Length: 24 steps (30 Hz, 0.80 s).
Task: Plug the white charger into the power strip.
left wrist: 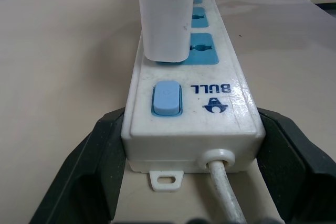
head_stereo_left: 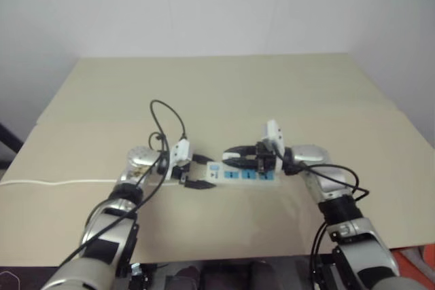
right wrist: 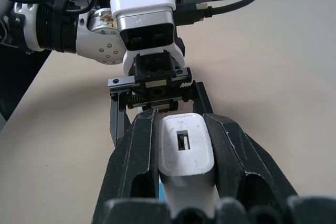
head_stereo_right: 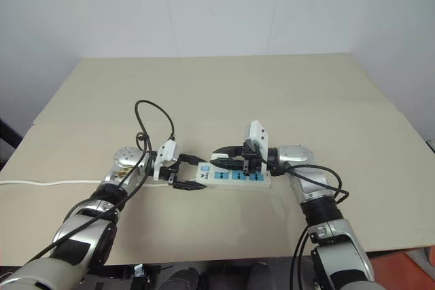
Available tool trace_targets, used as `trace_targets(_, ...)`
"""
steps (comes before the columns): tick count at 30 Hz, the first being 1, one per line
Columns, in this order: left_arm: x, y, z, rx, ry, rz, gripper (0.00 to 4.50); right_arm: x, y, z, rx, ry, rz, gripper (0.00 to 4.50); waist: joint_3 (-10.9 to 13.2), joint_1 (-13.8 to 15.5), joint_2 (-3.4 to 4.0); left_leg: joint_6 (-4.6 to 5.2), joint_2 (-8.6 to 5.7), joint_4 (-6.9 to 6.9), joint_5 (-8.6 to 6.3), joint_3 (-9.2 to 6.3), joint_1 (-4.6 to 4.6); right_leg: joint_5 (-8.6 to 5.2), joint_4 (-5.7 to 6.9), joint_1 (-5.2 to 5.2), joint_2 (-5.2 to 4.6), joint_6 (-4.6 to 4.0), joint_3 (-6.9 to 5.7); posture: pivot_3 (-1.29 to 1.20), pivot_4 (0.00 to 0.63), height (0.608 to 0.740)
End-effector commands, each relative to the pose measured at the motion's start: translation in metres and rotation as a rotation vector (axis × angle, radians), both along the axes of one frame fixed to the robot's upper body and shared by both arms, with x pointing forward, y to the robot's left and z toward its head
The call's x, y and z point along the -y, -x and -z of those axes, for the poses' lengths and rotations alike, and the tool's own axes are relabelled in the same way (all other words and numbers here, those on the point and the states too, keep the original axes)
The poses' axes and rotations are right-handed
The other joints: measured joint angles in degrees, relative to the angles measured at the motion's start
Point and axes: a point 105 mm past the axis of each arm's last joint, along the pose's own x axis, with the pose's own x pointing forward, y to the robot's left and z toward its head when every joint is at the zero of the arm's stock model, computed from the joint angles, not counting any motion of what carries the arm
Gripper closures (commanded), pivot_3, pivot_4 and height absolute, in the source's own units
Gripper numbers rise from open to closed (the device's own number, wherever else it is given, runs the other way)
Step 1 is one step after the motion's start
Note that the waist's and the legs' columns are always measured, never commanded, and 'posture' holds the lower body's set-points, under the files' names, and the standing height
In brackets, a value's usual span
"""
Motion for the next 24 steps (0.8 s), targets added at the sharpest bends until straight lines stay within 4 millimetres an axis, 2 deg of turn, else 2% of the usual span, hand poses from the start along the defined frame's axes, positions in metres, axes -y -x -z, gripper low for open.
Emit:
trace_targets(1, -0.002, 0.002, 0.007, -0.023, -0.044, 0.012, 1.26, -0.002, 0.001, 0.004, 0.017, 0.011, -0.017, 3.31, 0.00, -0.02, 0.00, 0.00, 0.00, 0.00, 0.00, 0.00, 0.01, 0.00, 0.00, 0.01, 0.00, 0.00, 0.00, 0.00, 0.150, 0.740)
trace_targets(24, -0.004, 0.004, 0.007, -0.016, -0.052, 0.022, 1.26, 0.003, 0.000, 0.051, -0.108, 0.097, -0.011, 3.31, -0.16, -0.28, 0.02, 0.02, 0.04, -0.05, -0.02, -0.01, 0.31, 0.00, -0.08, 0.29, 0.03, 0.00, 0.01, 0.00, 0.150, 0.740)
